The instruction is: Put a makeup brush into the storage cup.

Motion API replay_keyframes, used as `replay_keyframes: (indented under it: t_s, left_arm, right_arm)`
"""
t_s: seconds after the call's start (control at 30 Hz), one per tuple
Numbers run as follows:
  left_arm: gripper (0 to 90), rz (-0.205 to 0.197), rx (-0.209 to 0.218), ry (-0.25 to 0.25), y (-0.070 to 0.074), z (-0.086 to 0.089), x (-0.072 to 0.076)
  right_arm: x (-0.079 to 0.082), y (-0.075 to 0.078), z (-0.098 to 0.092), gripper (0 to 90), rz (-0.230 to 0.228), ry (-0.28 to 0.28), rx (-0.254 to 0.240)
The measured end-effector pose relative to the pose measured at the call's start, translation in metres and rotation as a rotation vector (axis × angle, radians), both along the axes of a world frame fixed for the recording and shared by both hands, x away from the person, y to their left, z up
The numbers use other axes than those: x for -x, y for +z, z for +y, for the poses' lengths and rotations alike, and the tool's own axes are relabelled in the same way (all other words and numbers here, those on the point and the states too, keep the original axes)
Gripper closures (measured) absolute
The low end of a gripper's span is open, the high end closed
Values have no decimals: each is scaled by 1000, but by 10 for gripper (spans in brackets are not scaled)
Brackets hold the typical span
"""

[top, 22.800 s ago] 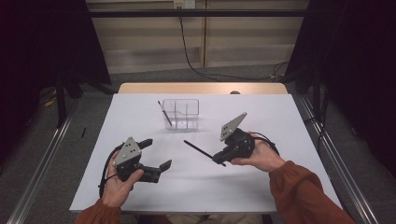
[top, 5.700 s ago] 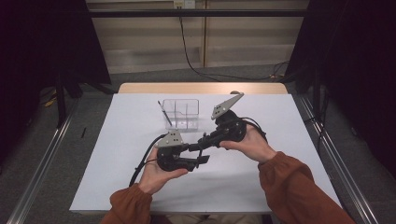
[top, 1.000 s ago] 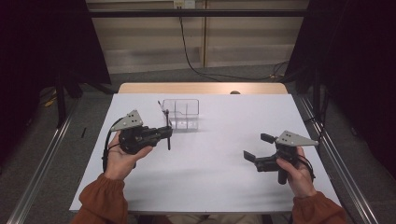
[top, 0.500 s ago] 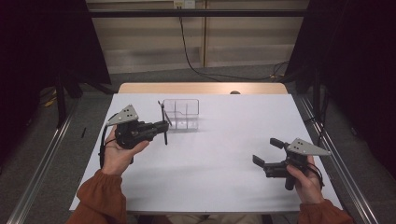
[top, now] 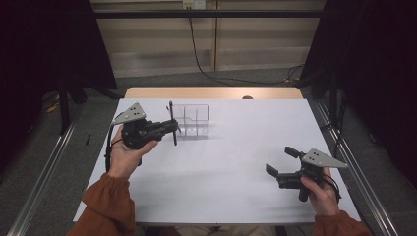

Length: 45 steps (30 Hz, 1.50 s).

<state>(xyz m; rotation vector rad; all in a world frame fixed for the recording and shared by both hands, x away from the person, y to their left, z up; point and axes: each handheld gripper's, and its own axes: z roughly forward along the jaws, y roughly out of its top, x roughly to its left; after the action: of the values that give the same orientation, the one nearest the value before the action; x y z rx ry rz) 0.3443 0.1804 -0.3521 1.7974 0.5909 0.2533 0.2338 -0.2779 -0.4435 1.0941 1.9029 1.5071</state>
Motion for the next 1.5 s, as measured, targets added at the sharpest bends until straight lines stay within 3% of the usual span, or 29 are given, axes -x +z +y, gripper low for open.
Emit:
replay_keyframes:
  t_s: [0.63,1.27,1.5]
  left_arm:
    - [842,-17,10,62,7,-19,-29]
    - [841,-39,40,180,-2,-29,-68]
    - [841,-51,0,195,-7,-35,-78]
  right_arm:
    - [1,-4,5,9,1,16,-2]
    - [1,-4,4,6,9,21,-8]
    - [1,-4,4,5,11,23,-5]
